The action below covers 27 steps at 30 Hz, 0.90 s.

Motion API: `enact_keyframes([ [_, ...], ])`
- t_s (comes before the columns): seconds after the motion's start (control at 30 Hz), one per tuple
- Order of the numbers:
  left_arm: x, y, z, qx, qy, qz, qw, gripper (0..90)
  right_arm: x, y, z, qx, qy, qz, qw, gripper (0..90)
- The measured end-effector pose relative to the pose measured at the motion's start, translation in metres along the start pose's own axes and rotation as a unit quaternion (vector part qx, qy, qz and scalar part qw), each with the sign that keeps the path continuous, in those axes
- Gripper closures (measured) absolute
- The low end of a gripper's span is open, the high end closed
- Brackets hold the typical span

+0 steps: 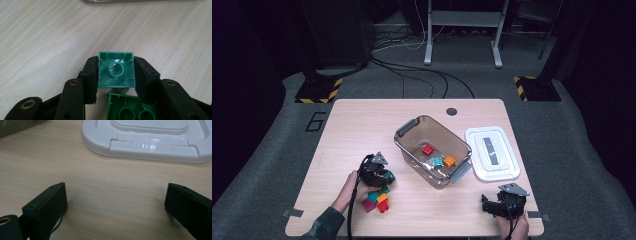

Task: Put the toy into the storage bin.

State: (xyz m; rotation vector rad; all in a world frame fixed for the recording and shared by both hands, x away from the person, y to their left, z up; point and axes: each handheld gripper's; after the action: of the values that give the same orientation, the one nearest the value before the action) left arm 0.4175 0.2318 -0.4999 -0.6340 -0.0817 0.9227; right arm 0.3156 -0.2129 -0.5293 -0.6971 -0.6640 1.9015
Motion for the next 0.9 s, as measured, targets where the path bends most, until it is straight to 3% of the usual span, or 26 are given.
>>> enact_keyframes([
  [0.27, 0.000, 0.000, 0.002, -0.006, -0.001, 0.003, 1.0000, 58.6, 0.000, 0.000, 0.000, 0.000, 0.000, 0.000, 1.0000, 3.5],
  [0.9, 0.012, -0.008, 0.038, -0.051, 0.000, 0.012, 0.9986, 58.6, 0.000, 0.000, 0.000, 0.000, 0.000, 0.001, 1.0000, 3.5],
])
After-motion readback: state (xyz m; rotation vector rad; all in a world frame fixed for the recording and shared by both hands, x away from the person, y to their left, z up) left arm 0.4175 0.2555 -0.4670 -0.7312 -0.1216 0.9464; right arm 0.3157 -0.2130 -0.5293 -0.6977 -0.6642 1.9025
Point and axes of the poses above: each handheld gripper's, and its own axes: z roughly backward along the jaws, y roughly out of its underside, x roughly to its left, and after that the axes turned 15 degrees about z, right-handed
